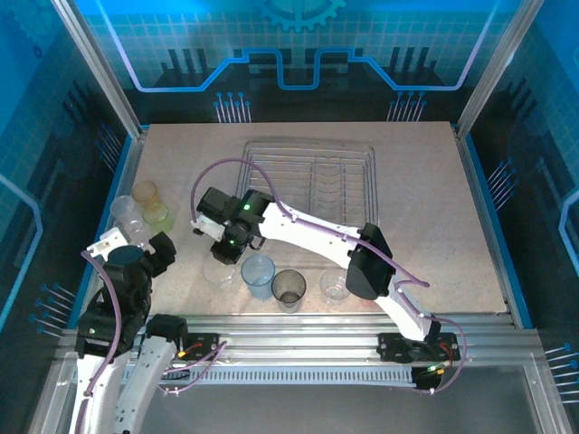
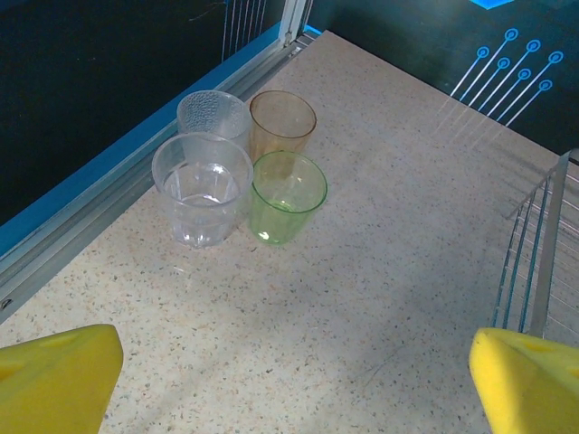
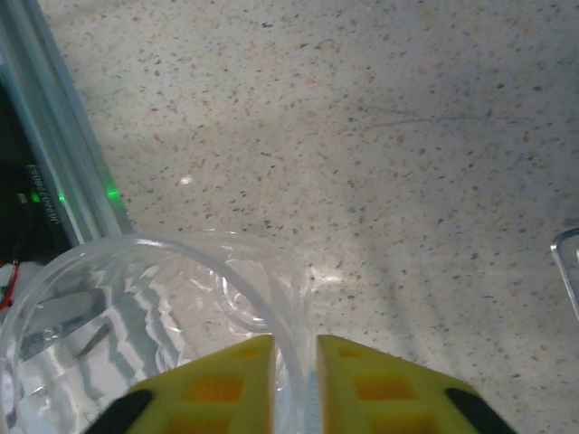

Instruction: Load the cups into the dish rack

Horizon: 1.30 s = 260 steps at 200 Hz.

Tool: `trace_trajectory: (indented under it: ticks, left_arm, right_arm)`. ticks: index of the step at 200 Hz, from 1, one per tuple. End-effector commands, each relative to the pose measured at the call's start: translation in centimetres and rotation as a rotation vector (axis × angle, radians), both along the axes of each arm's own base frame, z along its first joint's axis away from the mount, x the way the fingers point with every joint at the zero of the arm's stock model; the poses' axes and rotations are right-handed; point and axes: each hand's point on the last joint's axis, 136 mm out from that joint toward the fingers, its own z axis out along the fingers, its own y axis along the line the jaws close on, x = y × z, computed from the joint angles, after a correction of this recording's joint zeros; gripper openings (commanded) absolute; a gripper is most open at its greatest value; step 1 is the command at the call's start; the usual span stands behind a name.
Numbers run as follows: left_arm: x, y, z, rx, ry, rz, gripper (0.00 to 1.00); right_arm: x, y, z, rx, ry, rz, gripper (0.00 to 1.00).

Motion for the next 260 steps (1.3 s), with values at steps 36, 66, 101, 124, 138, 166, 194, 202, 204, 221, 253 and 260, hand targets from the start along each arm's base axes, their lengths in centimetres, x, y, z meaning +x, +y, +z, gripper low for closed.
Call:
trace_trajectory:
  ticks: [36, 66, 101, 124, 138, 166, 194, 202, 204, 221, 253, 260]
  left_arm:
    - [0.0, 0.2, 0.0, 0.007, -0.012, 0.007, 0.99]
    - [-0.2, 0.2, 0.3, 0.007, -0.025, 0.011, 1.0]
    - [0.1, -0.6, 1.6, -0.019, -0.097, -0.038, 1.0]
    - [0.5, -1.8, 2.5, -0.043, -0.144, -0.105, 0.99]
    - [0.7, -2.5, 3.5, -0.052, -0.18, -0.152, 1.0]
    - [0.9, -3.9, 5.8, -0.059, -0.259, -0.241, 1.0]
    - [1.0, -6.2, 9.0, -0.087, -0.361, -0.377, 1.0]
    - [0.9, -7.5, 10.2, -0.102, -0.402, -0.452, 0.99]
    - [0.9, -7.9, 10.5, -0.106, -0.414, -0.474, 1.0]
    - [0.8, -11.1, 13.1, -0.155, -0.505, -0.657, 1.0]
    - [1.5, -16.9, 16.2, -0.321, -0.561, -0.993, 1.0]
    - [1.8, -17.9, 16.6, -0.365, -0.55, -1.056, 0.99]
  right_arm:
    - [0.2, -0.4, 0.7, -0.057, -0.111, 0.028, 0.09]
    - [0.7, -0.9, 1.6, -0.065, -0.146, 0.009, 0.0]
    - [0.5, -0.3, 6.3, 0.074, -0.173, 0.055, 0.0]
    - [0.0, -0.3, 9.3, 0.181, -0.193, 0.108, 0.0]
    - [0.4, -0.9, 11.0, 0.232, -0.194, 0.085, 0.0]
    - [2.3, -3.3, 14.9, 0.389, -0.111, -0.04, 0.0]
    - [5.1, -6.8, 19.2, 0.649, 0.003, -0.192, 0.0]
    - [6.0, -8.3, 20.1, 0.711, 0.019, -0.234, 0.0]
    - [6.4, -8.7, 20.2, 0.726, 0.021, -0.246, 0.0]
    - [8.3, -12.2, 21.4, 0.832, 0.051, -0.331, 0.0]
    - [10.3, -17.9, 23.0, 0.996, 0.087, -0.451, 0.0]
    - [10.5, -19.0, 23.4, 1.032, 0.085, -0.465, 0.0]
